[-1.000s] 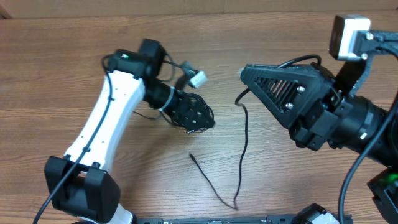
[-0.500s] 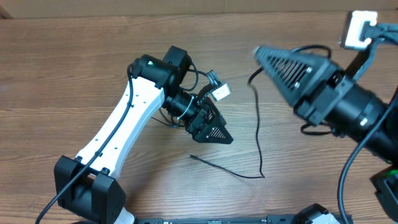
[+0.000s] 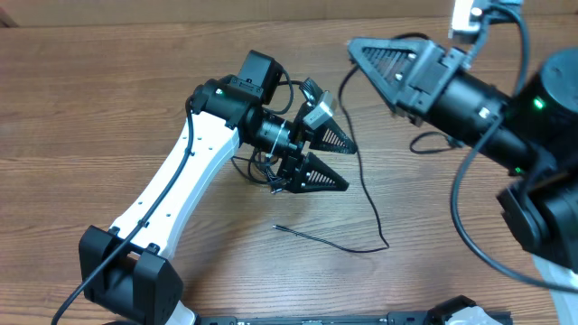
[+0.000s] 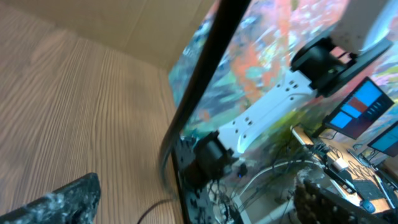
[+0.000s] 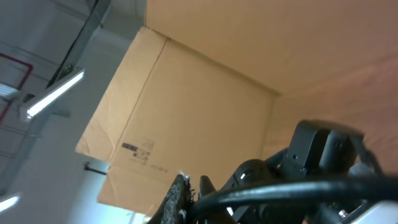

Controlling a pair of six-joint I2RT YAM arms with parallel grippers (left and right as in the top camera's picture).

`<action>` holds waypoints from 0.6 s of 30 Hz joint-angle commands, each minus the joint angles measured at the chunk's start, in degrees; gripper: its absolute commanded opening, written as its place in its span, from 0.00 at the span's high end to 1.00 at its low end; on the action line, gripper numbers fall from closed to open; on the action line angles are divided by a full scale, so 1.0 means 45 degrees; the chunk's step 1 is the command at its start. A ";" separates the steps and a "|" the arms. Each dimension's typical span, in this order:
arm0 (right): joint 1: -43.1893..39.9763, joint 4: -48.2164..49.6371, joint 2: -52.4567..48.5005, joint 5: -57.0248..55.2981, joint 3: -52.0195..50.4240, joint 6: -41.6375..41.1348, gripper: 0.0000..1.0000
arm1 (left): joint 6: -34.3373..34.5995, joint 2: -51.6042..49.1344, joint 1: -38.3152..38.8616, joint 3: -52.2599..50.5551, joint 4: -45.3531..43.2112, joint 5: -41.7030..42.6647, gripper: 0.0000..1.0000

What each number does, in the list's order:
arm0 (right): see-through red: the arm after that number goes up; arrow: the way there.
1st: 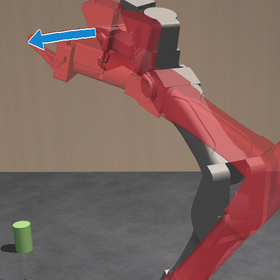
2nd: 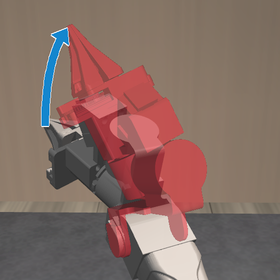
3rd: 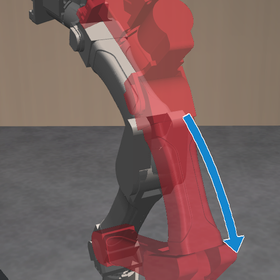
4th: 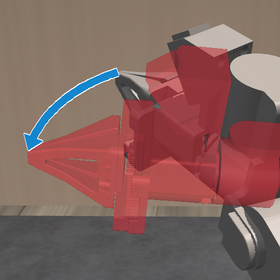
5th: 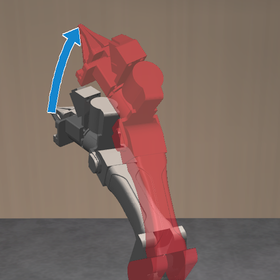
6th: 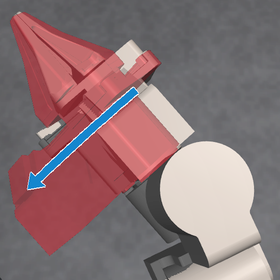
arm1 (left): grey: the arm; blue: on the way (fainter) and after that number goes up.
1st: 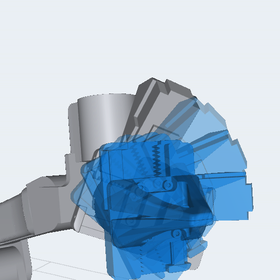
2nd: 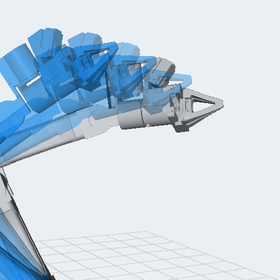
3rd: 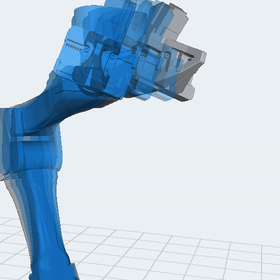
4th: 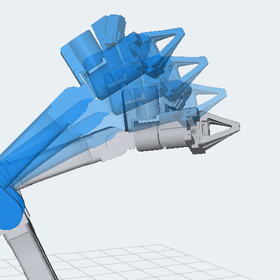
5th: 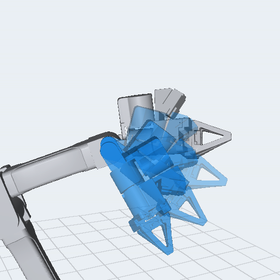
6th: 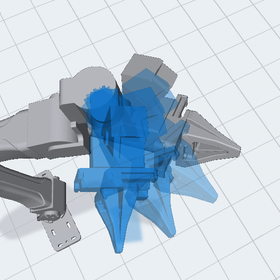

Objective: Untangle cables

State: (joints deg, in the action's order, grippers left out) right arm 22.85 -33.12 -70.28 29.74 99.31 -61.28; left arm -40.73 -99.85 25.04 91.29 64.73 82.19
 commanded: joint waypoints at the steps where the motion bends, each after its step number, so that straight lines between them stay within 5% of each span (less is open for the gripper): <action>1: -0.0083 0.0408 -0.0189 0.0865 0.0039 -0.1282 0.96 | -0.0364 0.0170 0.0029 0.0189 -0.0340 0.1428 0.11; 4: -0.0087 0.0578 -0.0311 0.0850 0.0039 -0.1661 0.96 | -0.0005 0.0170 0.0029 0.0189 -0.0520 0.1549 0.14; 9: -0.0097 0.1069 -0.0330 0.0772 0.0039 -0.1749 0.96 | 0.0010 0.0170 0.0029 0.0189 -0.0544 0.1851 0.34; 13: -0.0092 0.1418 -0.0330 0.2516 0.0034 -0.4090 0.96 | 0.0010 0.0170 0.0029 0.0189 -0.0816 0.1851 0.28; 18: -0.0097 0.2249 -0.0330 0.2744 0.0034 -0.4396 0.96 | 0.0719 0.0170 0.0029 0.0189 -0.1462 0.1855 0.32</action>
State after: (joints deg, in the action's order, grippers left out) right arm 22.68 -23.70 -72.25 39.66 99.29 -77.78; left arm -38.92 -99.85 25.04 91.29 58.87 88.36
